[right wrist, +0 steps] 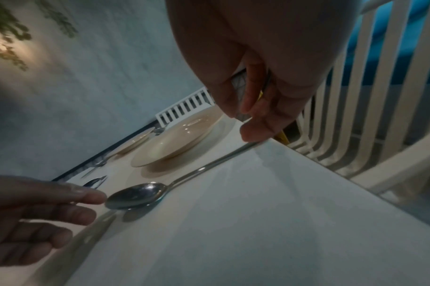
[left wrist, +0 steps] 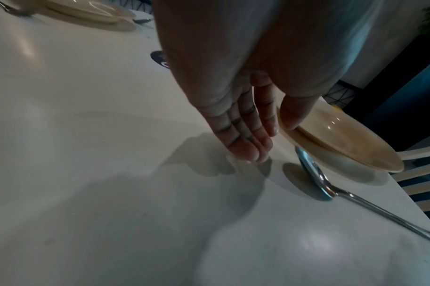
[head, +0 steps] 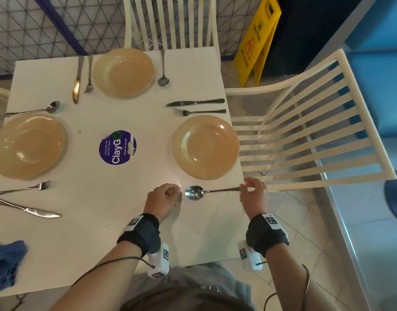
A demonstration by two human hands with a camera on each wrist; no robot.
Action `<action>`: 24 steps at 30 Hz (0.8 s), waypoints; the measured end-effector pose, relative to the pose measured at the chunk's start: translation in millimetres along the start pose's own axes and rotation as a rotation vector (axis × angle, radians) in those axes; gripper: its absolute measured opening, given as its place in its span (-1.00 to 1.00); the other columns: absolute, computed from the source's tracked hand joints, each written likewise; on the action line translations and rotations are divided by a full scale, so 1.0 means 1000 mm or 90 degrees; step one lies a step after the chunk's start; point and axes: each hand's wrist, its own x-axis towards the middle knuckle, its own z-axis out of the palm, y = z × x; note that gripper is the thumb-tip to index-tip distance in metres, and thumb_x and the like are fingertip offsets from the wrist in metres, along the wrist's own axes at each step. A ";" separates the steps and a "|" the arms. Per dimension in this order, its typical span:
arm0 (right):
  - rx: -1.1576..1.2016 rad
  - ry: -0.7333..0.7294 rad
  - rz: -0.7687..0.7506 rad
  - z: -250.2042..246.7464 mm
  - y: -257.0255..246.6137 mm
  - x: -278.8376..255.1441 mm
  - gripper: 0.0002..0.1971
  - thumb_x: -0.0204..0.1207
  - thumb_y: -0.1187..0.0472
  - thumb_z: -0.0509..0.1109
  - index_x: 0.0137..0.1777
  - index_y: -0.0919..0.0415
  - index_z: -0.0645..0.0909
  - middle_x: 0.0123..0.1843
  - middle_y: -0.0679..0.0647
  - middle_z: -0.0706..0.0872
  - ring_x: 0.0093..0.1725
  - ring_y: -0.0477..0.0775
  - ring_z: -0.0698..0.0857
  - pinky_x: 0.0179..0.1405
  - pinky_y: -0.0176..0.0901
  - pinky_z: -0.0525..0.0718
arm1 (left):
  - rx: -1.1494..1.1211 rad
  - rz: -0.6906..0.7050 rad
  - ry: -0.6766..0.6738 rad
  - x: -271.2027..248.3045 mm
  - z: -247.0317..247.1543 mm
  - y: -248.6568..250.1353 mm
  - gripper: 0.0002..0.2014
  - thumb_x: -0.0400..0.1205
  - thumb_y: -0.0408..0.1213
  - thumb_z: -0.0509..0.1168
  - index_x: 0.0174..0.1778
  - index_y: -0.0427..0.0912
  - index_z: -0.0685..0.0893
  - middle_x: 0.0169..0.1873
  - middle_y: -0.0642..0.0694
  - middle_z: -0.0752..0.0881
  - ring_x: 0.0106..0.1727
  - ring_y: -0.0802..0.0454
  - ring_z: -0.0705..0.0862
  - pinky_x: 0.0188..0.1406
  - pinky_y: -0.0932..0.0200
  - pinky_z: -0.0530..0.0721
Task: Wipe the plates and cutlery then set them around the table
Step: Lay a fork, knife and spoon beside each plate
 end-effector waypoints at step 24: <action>-0.229 -0.379 -0.368 0.293 -0.206 -0.196 -0.88 0.59 0.17 0.41 0.05 0.02 0.75 0.05 -0.05 0.74 -0.15 -0.05 0.74 -0.02 -0.15 0.69 | 0.341 -0.004 0.238 -0.015 -0.370 -0.206 -0.66 0.71 -0.33 0.25 0.36 0.02 0.71 0.38 0.04 0.60 0.31 -0.08 0.56 0.27 -0.02 0.61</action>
